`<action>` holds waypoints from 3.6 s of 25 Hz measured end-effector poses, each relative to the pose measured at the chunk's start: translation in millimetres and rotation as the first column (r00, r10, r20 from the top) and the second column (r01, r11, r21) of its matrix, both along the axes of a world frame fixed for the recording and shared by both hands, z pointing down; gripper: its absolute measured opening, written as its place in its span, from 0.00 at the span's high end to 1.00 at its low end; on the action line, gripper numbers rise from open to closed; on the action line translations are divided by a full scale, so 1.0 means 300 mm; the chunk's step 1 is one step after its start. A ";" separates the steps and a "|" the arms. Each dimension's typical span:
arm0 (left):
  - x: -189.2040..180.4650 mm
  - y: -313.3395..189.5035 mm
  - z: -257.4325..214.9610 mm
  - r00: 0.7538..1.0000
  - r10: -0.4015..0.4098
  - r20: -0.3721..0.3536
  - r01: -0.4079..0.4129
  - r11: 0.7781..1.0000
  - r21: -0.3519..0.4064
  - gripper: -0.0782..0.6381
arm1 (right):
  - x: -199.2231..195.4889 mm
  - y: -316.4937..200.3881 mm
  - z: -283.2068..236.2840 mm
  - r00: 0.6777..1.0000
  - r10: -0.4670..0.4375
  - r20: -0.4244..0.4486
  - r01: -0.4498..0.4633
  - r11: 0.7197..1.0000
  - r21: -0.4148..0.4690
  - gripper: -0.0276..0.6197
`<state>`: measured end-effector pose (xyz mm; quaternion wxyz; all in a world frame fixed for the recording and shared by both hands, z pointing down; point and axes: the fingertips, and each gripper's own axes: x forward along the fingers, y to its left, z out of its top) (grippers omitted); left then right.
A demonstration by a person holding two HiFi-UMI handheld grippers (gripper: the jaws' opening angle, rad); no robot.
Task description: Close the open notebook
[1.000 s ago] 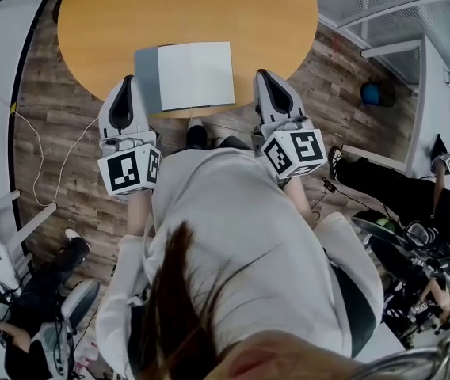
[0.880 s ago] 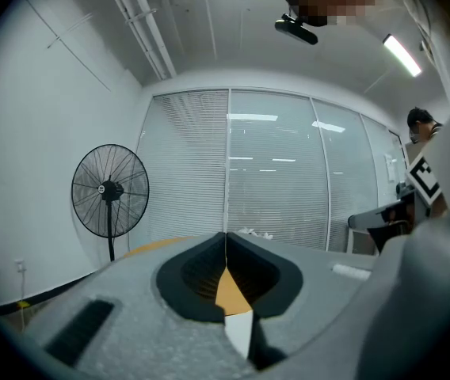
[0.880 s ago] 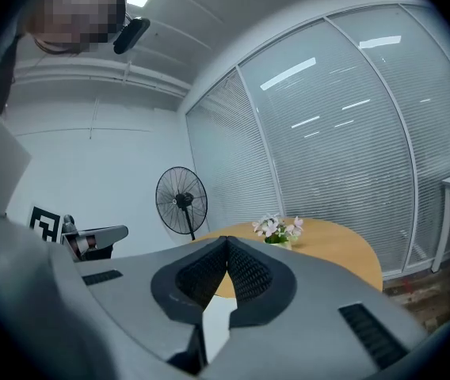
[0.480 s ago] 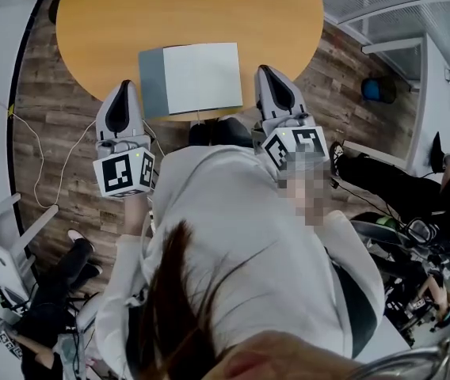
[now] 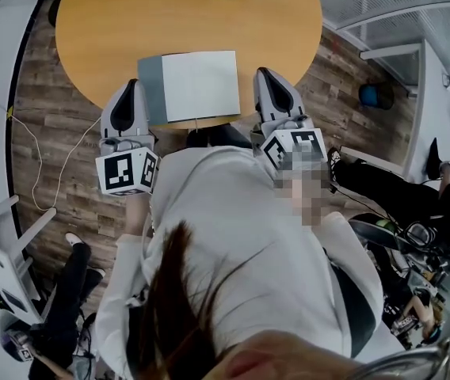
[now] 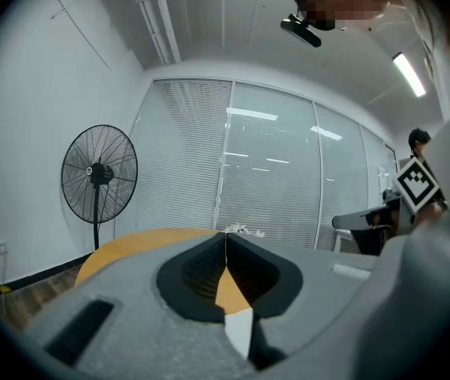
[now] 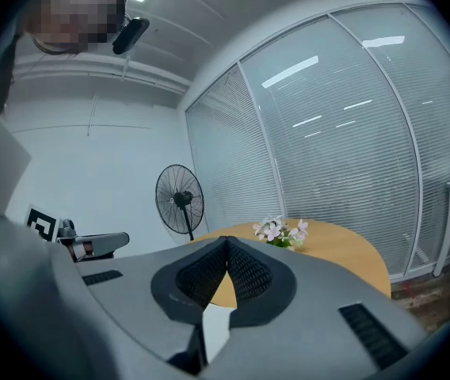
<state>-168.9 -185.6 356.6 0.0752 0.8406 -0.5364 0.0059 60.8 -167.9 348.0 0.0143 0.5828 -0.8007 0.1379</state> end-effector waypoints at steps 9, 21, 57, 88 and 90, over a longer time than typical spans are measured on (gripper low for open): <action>-0.031 0.008 -0.003 0.999 -0.038 0.008 0.038 0.999 -0.005 0.87 | -0.022 -0.027 -0.023 0.999 -0.034 0.010 0.034 0.999 0.022 0.95; -0.123 0.046 0.127 0.998 -0.056 0.039 0.061 0.986 -0.155 0.86 | -0.045 -0.026 -0.007 0.999 -0.052 -0.002 0.052 0.999 -0.002 0.95; -0.110 0.298 0.887 0.980 -0.106 -0.171 -0.050 0.692 -0.720 0.56 | -0.183 -0.022 0.078 0.977 -0.182 -0.109 0.168 0.978 -0.125 0.95; -0.123 0.285 0.775 0.978 -0.068 -0.198 -0.090 0.719 -0.690 0.70 | -0.202 0.016 0.074 0.985 -0.147 -0.094 0.136 0.984 -0.116 0.95; -0.123 0.279 0.759 0.979 -0.059 -0.193 -0.090 0.727 -0.681 0.74 | -0.192 0.023 0.075 0.986 -0.140 -0.090 0.130 0.985 -0.113 0.95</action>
